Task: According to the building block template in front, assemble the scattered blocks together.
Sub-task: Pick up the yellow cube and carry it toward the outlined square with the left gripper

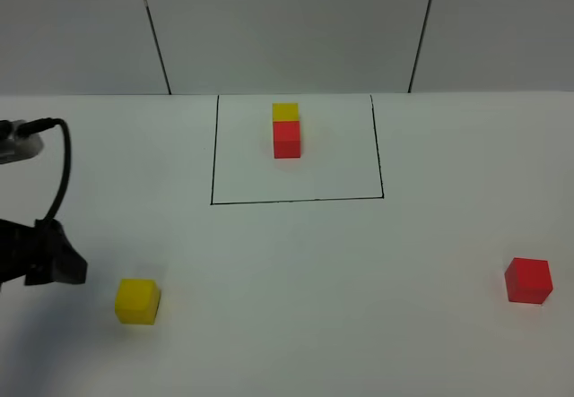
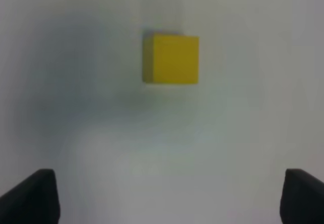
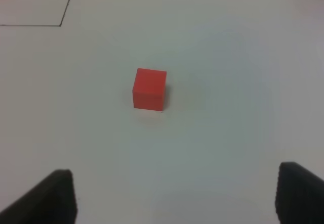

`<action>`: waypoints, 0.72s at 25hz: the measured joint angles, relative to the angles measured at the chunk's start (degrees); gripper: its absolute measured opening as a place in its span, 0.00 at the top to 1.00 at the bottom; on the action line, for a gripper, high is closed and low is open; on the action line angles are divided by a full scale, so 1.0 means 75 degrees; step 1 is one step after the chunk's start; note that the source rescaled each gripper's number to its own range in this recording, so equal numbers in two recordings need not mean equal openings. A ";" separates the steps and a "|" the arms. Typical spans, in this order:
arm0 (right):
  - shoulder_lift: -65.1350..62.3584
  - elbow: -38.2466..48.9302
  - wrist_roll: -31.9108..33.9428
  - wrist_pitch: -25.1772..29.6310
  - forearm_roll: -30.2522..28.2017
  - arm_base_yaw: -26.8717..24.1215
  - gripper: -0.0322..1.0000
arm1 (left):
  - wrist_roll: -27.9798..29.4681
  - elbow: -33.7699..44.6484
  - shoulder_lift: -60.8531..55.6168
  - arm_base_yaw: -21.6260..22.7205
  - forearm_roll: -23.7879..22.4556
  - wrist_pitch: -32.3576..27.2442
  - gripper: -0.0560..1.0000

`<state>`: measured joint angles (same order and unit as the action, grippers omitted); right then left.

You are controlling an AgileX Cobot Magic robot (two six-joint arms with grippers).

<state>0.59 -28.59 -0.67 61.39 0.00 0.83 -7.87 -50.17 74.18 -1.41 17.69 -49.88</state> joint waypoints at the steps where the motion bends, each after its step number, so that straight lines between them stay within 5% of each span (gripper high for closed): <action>1: 0.0000 0.0000 0.0000 0.0000 0.0000 0.0000 0.35 | 0.0010 -0.0076 0.0328 -0.0224 -0.0018 0.0205 0.03; 8: 0.0000 0.0000 0.0000 0.0000 0.0000 0.0000 0.35 | 0.0830 -0.0971 0.2312 -0.1593 -0.0762 0.0661 0.04; 12: 0.0000 0.0000 0.0000 0.0000 0.0000 0.0000 0.35 | 0.1464 -0.1292 0.2894 -0.1759 -0.1297 0.0549 0.04; 18: 0.0000 0.0000 0.0000 0.0000 0.0000 0.0000 0.35 | 0.1718 -0.1337 0.3393 -0.1759 -0.1305 0.0567 0.04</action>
<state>0.59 -28.59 -0.67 61.39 0.00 0.83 5.01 -60.20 99.63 -14.60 7.91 -45.63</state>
